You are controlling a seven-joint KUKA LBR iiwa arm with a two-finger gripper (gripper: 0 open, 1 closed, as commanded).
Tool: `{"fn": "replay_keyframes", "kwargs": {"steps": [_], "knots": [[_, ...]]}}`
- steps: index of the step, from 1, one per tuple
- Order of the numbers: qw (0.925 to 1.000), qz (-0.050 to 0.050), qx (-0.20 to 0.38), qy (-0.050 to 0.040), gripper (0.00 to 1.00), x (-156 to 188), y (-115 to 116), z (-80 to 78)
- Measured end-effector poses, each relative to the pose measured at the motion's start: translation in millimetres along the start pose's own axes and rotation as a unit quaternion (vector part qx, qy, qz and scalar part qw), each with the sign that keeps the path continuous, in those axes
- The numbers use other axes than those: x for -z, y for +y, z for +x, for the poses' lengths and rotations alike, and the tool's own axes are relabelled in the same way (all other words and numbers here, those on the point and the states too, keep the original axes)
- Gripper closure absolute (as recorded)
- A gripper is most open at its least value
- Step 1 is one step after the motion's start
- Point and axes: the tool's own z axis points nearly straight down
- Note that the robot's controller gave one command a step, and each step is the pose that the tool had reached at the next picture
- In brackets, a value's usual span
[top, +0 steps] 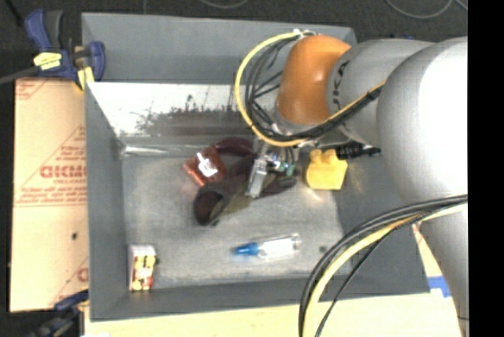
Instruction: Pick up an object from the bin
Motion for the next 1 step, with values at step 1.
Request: {"fn": "replay_keyframes", "kwargs": {"steps": [1], "knots": [[0.9943, 0.000, 0.107, 0.0009, 0.00, 10.7, 3.6, 1.8]]}}
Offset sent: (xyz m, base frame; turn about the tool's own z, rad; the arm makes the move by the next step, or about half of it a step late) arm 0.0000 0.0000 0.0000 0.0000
